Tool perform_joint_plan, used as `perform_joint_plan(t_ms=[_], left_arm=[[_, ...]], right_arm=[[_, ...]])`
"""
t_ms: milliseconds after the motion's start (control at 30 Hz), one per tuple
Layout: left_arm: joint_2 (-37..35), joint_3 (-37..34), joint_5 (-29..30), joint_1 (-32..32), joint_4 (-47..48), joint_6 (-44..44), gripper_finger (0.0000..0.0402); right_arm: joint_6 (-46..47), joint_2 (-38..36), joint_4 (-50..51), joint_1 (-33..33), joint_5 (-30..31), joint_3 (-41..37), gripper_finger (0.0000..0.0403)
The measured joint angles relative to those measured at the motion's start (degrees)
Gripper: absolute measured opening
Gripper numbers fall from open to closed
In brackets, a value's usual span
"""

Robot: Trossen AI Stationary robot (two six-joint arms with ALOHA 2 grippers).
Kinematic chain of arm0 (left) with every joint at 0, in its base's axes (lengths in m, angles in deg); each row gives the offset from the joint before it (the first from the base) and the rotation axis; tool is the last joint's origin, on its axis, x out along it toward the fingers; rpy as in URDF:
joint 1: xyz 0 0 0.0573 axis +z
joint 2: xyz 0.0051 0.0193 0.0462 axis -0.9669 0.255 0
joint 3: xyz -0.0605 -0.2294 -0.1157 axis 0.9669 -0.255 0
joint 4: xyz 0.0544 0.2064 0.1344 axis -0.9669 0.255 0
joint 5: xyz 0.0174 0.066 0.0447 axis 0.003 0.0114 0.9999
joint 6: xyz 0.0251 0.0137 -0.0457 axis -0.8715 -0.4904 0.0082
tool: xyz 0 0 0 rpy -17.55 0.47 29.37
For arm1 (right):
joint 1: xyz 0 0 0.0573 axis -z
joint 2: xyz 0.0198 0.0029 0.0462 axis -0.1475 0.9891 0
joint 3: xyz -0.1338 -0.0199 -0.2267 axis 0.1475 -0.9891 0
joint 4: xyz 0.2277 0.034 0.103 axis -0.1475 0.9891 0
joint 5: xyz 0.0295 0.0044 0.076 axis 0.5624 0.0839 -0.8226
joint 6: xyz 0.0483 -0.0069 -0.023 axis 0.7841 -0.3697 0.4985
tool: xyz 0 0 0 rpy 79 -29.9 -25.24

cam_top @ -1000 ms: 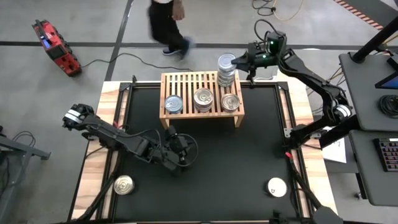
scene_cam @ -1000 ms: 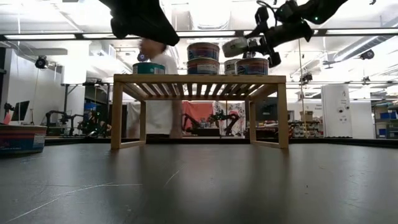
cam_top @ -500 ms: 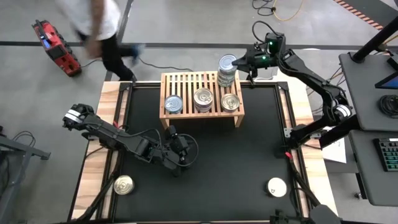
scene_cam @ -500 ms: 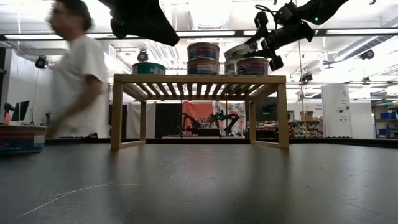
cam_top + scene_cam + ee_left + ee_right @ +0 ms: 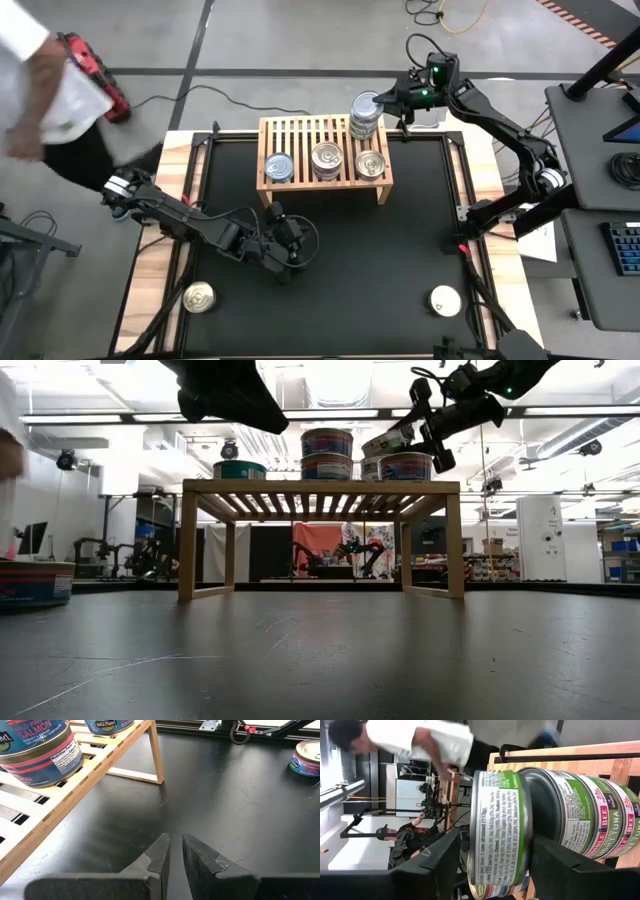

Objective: Stack canned seafood by type on shelf
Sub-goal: Stack the green white tuna can on top of the green white tuna can on the shelf

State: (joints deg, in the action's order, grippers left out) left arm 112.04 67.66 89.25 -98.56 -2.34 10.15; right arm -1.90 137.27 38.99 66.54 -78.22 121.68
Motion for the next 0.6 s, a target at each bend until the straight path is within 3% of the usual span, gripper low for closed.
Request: perform_joint_plan(t_ms=[600], left_arm=[[0.0, 0.0, 0.0, 0.1, 0.0, 0.3, 0.0036]], right_arm=[[-1.3, 0.0, 0.0, 0.0, 3.2, 0.0, 0.0205]])
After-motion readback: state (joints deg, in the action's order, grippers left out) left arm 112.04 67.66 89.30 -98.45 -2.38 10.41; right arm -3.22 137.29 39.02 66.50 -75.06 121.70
